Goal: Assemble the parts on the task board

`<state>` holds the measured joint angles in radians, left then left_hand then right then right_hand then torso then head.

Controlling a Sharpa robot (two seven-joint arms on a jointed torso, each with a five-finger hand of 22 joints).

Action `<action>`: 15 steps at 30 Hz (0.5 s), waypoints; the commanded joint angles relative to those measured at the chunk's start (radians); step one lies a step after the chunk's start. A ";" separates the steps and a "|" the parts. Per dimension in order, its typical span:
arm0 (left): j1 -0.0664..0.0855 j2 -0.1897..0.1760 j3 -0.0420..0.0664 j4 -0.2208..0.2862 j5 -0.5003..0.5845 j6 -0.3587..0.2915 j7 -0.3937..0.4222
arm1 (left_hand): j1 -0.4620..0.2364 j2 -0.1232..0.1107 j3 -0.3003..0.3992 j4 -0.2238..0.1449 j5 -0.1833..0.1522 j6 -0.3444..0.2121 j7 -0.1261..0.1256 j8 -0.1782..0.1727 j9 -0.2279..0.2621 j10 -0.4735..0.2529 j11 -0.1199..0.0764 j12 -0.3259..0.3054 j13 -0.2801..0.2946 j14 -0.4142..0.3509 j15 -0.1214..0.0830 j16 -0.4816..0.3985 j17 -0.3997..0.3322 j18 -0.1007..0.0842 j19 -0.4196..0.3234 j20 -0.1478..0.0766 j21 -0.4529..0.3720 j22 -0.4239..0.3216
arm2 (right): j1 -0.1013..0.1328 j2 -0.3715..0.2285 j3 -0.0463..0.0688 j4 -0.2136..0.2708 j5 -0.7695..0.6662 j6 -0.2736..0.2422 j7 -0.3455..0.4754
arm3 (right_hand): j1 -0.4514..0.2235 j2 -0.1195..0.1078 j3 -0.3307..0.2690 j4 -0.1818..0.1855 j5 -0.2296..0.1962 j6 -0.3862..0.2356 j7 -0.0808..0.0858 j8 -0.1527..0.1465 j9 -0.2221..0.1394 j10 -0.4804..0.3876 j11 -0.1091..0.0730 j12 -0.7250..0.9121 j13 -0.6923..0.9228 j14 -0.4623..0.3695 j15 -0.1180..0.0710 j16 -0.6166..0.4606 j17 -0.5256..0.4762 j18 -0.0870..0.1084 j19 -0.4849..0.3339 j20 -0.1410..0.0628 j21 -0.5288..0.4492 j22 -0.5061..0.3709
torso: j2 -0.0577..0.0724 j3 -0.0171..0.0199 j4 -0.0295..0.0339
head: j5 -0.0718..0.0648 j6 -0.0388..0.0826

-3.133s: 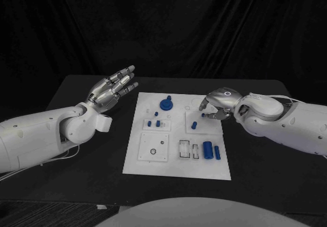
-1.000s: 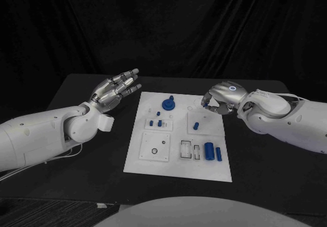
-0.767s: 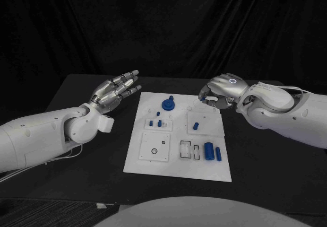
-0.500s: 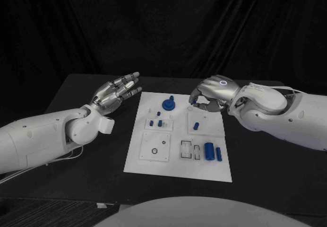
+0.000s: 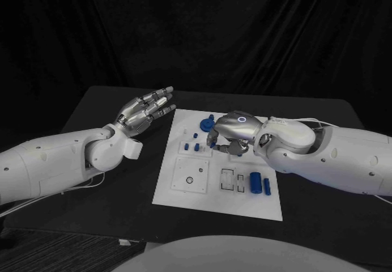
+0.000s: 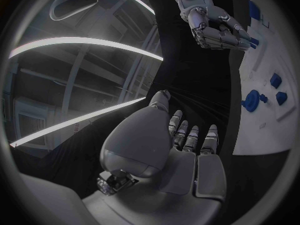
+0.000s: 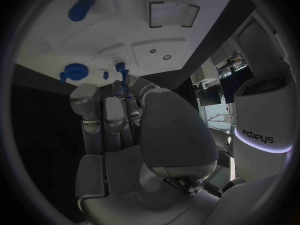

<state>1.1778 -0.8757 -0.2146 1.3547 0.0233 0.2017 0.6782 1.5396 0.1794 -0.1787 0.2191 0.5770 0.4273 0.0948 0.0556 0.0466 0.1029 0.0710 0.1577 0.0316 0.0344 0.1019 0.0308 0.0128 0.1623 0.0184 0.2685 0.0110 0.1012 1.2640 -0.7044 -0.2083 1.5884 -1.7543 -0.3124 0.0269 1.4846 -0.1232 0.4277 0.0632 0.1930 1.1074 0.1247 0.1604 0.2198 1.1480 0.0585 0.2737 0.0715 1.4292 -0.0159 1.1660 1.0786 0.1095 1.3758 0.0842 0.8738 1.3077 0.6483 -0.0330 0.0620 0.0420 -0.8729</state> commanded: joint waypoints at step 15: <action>-0.003 0.000 0.001 0.009 0.006 0.015 0.015 | 0.010 0.004 0.008 -0.007 0.004 0.002 0.012 0.006 0.002 0.004 0.010 0.008 0.001 -0.001 0.007 0.008 0.002 0.018 0.003 0.007 0.005 -0.001 | -0.053 0.096 0.001 -0.034 -0.001 0.124 -0.022 | 0.011 0.000 0.001 -0.012 0.010 -0.018 0.005 -0.015 -0.005 -0.003 0.008 -0.015 0.000 -0.008 0.001 -0.009 -0.010 0.012 -0.008 0.001 -0.017 0.101 | 0.000 -0.0006 0.0005 | 0.034 0.000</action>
<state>1.1760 -0.8776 -0.2145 1.3597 0.0234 0.2037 0.6778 1.5396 0.1794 -0.1732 0.2135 0.5770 0.4308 0.0984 0.0554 0.0465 0.1061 0.0741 0.1615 0.0314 0.0343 0.1019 0.0346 0.0137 0.1624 0.0184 0.2685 0.0110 0.1012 1.2144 -0.6100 -0.2079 1.5559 -1.7539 -0.2305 0.0255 1.4869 -0.1210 0.4278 0.0575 0.1973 1.0969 0.1282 0.1514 0.2165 1.1461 0.0604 0.2630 0.0719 1.4292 -0.0159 1.1616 1.0701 0.1095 1.3757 0.0841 0.8633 1.3076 0.6484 -0.0330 0.0624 0.0743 -0.8725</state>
